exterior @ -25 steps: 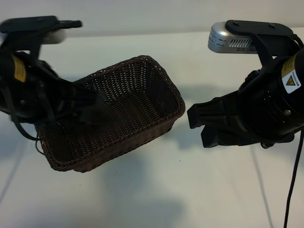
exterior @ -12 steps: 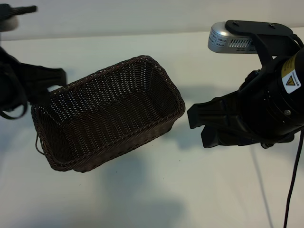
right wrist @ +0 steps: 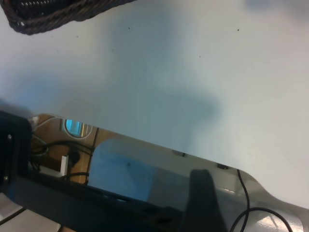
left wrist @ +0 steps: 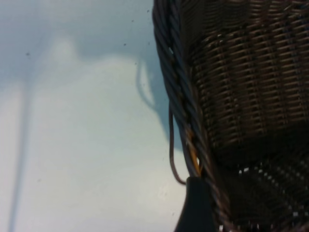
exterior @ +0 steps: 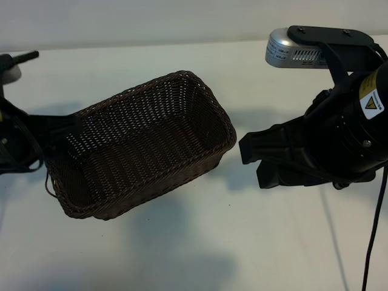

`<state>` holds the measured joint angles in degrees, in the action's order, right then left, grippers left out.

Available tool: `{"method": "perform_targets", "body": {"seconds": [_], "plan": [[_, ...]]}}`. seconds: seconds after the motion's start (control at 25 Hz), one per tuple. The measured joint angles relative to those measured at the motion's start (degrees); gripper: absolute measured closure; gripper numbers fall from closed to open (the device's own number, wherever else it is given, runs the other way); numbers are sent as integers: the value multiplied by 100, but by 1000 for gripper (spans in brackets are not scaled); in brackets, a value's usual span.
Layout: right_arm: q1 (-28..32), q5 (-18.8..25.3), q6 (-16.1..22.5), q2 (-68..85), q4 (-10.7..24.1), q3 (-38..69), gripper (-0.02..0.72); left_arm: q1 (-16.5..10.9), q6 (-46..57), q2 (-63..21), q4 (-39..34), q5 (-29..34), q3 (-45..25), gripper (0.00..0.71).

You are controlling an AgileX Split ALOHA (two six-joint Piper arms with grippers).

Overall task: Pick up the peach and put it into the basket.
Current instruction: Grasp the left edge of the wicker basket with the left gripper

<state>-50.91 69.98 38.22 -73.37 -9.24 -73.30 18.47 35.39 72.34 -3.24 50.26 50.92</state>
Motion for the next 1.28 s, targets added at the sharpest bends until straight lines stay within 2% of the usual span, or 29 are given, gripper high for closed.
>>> {"method": "perform_targets", "body": {"seconds": [0.24, 0.56, 1.28], "plan": [[0, 0, 5, 0, 0, 0, 196, -61, 372, 372, -100, -412, -409, 179], [0, 0, 5, 0, 0, 0, 196, -581, 111, 711, 70, -555, -455, 179], [0, 0, 5, 0, 0, 0, 196, -689, -213, 2093, 490, -1568, -455, 179]]}}
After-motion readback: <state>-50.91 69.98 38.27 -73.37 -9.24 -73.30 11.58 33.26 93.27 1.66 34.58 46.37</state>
